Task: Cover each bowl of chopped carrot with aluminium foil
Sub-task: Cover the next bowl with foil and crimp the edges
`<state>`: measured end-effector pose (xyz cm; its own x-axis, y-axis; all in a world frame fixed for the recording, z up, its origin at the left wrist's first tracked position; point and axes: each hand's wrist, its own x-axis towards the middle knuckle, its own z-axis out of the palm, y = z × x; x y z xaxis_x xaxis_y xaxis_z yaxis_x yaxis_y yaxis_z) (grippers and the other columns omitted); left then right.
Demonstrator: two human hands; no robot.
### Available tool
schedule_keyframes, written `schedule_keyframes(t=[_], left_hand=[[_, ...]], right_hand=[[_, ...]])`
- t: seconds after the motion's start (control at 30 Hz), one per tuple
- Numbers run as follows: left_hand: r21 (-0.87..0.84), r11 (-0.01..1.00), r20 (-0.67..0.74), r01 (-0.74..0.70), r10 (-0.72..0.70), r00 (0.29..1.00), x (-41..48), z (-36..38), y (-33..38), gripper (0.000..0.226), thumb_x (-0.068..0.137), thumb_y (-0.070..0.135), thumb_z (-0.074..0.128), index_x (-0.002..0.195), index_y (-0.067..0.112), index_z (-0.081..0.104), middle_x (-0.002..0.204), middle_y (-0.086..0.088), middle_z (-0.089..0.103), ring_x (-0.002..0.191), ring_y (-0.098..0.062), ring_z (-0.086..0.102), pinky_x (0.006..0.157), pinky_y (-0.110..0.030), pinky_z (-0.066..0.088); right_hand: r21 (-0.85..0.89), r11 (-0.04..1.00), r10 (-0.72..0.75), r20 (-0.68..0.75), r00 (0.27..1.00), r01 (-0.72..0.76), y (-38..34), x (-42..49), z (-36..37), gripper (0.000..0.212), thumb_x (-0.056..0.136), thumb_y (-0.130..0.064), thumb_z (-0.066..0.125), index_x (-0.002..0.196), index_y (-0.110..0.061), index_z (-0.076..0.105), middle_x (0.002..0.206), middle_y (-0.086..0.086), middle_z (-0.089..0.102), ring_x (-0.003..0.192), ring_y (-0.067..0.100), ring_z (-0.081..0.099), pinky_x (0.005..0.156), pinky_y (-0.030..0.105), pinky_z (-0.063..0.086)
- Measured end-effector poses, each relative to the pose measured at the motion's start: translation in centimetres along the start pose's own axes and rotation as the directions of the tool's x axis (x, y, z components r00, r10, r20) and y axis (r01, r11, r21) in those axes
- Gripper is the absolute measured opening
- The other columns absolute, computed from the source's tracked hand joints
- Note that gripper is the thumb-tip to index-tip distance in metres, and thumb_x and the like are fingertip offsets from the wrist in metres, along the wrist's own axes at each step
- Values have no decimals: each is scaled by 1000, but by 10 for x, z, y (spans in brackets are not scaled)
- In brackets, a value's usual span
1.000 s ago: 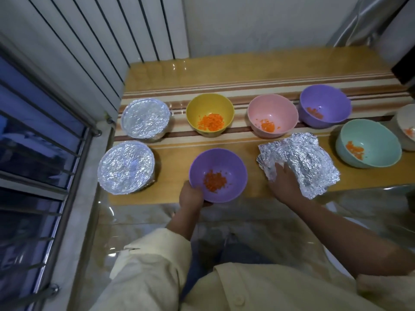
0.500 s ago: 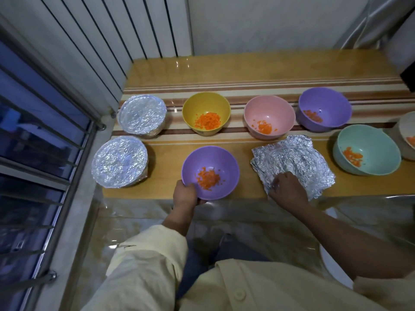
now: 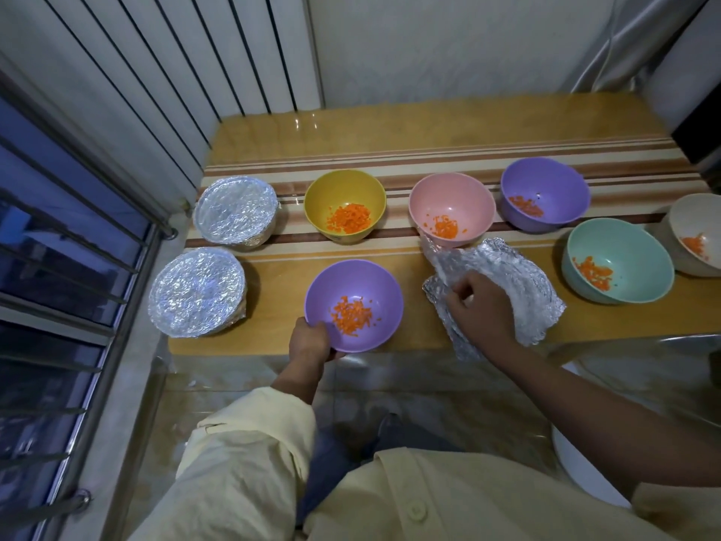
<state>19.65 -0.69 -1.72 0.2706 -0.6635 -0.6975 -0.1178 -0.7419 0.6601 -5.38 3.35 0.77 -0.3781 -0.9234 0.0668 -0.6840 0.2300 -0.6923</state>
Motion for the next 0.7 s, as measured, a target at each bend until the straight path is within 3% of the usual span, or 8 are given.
schedule_keyframes(t=[0.1, 0.17, 0.27, 0.33, 0.43, 0.53, 0.6, 0.7], left_hand=[[238, 969, -92, -58, 82, 992, -2, -2, 4, 55, 87, 29, 62, 130, -3, 50, 127, -27, 57, 111, -45, 59, 94, -48, 53], [360, 919, -234, -159, 254, 938, -12, -4, 12, 51, 93, 26, 59, 133, -4, 50, 129, -28, 53, 120, -42, 51, 100, -39, 40], [312, 857, -243, -409, 489, 838, -21, -6, 21, 31, 100, 29, 51, 109, 4, 66, 104, -15, 65, 103, -34, 59, 83, -35, 39], [180, 884, -111, -431, 454, 884, -26, -3, 28, 47, 103, 41, 46, 81, 8, 72, 78, -8, 70, 82, -27, 63, 72, -34, 39], [108, 912, -6, -395, 398, 918, -28, 1, 37, 55, 96, 44, 61, 49, 15, 53, 51, -5, 56, 55, -22, 52, 66, -36, 42], [128, 903, 0, -410, 413, 911, -23, 0, 34, 48, 90, 21, 71, 52, 19, 43, 48, 2, 40, 50, -14, 37, 61, -30, 33], [113, 907, 7, -406, 408, 913, -14, -6, 30, 48, 89, 17, 72, 53, 17, 40, 48, 2, 37, 52, -19, 38, 59, -34, 33], [68, 920, 9, -386, 386, 922, -3, -21, 24, 50, 88, 16, 75, 56, 16, 37, 51, 0, 32, 51, -16, 30, 56, -30, 28]], right_hand=[[67, 987, -149, 51, 988, 146, -31, -3, 8, 12, 75, -10, 65, 72, -12, 54, 72, 0, 60, 69, 19, 55, 61, 38, 46], [95, 962, -268, 120, 956, 258, -46, -8, 15, 8, 72, -15, 62, 74, -15, 54, 80, 1, 63, 75, 19, 58, 63, 36, 47], [157, 901, -430, 210, 878, 404, -62, -16, 23, 17, 72, -29, 51, 79, -15, 57, 87, 0, 63, 82, 19, 59, 66, 32, 46], [186, 862, -505, 271, 819, 471, -67, -20, 31, 17, 74, -28, 49, 79, -14, 58, 87, 1, 63, 82, 19, 59, 68, 34, 47], [212, 832, -554, 381, 741, 513, -71, -25, 39, 8, 75, -20, 55, 81, -15, 59, 91, 3, 64, 89, 22, 61, 72, 41, 49], [259, 824, -565, 447, 693, 505, -72, -25, 40, 10, 81, -25, 61, 84, -15, 62, 97, 2, 66, 96, 19, 61, 79, 41, 50], [283, 850, -526, 408, 746, 444, -70, -20, 38, 23, 86, -37, 57, 89, -15, 64, 107, 1, 66, 104, 14, 59, 89, 36, 47], [214, 931, -333, 173, 927, 294, -53, 1, 40, 38, 86, -42, 54, 108, -11, 61, 125, 8, 55, 119, 21, 48, 98, 36, 39]])
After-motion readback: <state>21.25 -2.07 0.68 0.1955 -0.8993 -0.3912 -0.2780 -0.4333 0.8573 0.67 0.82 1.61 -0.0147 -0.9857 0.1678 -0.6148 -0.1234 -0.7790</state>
